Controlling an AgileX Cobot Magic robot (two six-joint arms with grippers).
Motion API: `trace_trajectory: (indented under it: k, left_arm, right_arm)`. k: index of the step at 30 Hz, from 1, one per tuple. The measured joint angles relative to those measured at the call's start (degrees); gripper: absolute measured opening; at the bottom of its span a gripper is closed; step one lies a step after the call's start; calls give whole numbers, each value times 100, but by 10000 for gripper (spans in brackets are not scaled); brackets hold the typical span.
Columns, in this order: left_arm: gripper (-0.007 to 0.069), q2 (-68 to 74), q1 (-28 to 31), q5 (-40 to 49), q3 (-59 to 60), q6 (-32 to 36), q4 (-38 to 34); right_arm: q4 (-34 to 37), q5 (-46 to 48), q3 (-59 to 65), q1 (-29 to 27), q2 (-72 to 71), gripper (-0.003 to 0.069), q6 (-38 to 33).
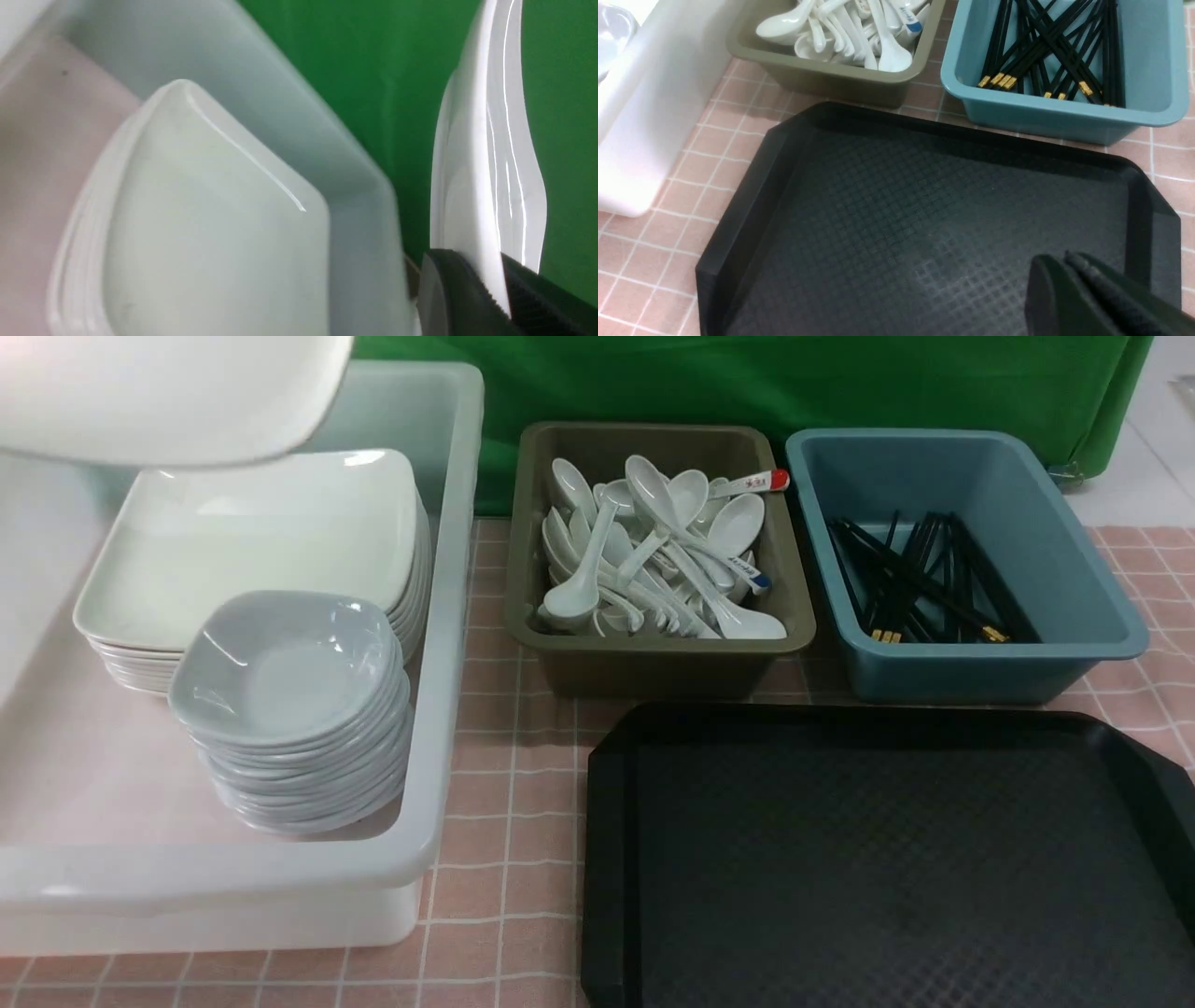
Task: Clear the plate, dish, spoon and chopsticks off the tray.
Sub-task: Use the left arm to put the plate into the large storage box on the left
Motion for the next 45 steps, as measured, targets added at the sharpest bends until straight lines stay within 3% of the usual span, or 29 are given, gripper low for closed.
trace_trajectory:
  k: [15,27,30,34,37,40,43,45]
  left_arm:
    - [34,1172,-1273,-2280,0,867,-227]
    - [52,1545,-1495,-2265,0,850,-116]
    - [98,1525,-1495,-2236,0,856,160]
    - [271,1417,-1495,-2331,0,856,747]
    - [354,1322,-1495,-2331,0,869,994]
    - [475,1110,-1495,-2306,0,830,1526]
    - [494,857,-1495,-2258,0,658,1970]
    - [462,573,-1495,-2146,0,531,2304]
  right_arm:
    - [17,-16,0,0,0,75,0]
    - [53,11,0,-1,0,83,7]
    - [53,191,0,-1,0,83,7]
    - [53,786,0,-1,-20,83,-11]
    - [53,962,0,-1,-90,81,-17]
    - [41,1248,0,-1,-370,47,-21]
    - [-61,1369,-1,-1,-656,30,-21]
    - [-257,1376,-1,-1,-975,30,33]
